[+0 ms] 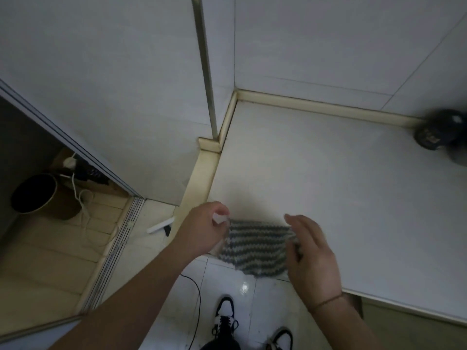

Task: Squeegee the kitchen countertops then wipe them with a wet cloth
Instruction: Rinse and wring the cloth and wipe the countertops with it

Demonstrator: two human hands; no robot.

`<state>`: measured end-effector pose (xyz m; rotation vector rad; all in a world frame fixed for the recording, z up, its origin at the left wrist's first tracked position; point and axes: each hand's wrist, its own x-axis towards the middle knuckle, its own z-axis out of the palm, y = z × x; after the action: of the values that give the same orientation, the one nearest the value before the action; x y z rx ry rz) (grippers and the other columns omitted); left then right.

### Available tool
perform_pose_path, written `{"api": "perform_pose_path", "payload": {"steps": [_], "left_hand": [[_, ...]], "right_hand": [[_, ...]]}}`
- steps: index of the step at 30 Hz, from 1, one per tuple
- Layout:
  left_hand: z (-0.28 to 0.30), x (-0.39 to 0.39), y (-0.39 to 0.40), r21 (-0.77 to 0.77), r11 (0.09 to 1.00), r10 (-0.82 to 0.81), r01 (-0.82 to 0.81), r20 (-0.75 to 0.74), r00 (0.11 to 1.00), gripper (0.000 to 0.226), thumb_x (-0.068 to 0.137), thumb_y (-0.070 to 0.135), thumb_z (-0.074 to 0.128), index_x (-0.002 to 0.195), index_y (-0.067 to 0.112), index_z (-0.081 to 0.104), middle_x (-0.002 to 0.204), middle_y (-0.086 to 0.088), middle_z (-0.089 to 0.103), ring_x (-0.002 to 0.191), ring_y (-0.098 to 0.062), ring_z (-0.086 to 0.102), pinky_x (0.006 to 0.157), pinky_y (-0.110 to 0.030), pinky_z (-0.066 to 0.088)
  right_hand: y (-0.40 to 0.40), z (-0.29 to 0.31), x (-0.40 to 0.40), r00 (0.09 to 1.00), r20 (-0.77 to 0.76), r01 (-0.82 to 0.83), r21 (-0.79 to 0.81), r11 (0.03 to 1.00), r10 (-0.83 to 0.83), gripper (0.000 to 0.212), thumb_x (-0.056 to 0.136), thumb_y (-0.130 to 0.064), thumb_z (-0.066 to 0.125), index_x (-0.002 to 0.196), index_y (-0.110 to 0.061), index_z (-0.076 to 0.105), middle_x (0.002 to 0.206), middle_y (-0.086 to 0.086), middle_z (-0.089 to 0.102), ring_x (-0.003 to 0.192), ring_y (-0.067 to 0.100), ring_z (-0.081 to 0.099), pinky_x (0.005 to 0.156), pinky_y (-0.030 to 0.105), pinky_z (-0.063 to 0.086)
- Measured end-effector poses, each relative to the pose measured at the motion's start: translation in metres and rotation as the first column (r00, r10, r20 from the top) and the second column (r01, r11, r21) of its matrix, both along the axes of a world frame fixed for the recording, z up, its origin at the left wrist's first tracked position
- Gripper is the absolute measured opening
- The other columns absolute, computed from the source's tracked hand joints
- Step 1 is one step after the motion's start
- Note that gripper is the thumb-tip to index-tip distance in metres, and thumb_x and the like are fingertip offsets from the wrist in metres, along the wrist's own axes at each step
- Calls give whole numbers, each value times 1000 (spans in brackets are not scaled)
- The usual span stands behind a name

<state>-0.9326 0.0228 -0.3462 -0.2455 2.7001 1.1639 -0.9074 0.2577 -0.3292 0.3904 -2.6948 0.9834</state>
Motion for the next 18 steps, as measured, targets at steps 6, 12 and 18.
{"api": "perform_pose_path", "payload": {"steps": [6,12,18], "left_hand": [[-5,14,-3,105,991,95,-88,-66,993,12,91,19,63,102,24,63,94,14,65,77,2,60,70,-11,46],[-23,41,9,-4,1000,-2,1,-183,983,31,89,39,60,117,26,55,102,16,58,85,-2,52,74,-17,42],[-32,27,16,-197,977,-122,86,-179,976,38,86,40,60,121,25,56,114,7,57,105,-12,49,88,-24,43]], "right_hand": [[-47,-11,2,965,43,-259,15,966,258,39,92,-35,49,129,-23,55,126,-2,62,98,15,66,69,27,58],[4,-54,11,999,-39,28,160,987,-22,28,87,-26,53,99,-10,73,101,4,71,89,29,61,87,26,43],[-23,-49,2,983,13,-183,226,957,185,15,80,-36,66,84,-23,73,80,-7,67,73,18,58,58,30,48]]}}
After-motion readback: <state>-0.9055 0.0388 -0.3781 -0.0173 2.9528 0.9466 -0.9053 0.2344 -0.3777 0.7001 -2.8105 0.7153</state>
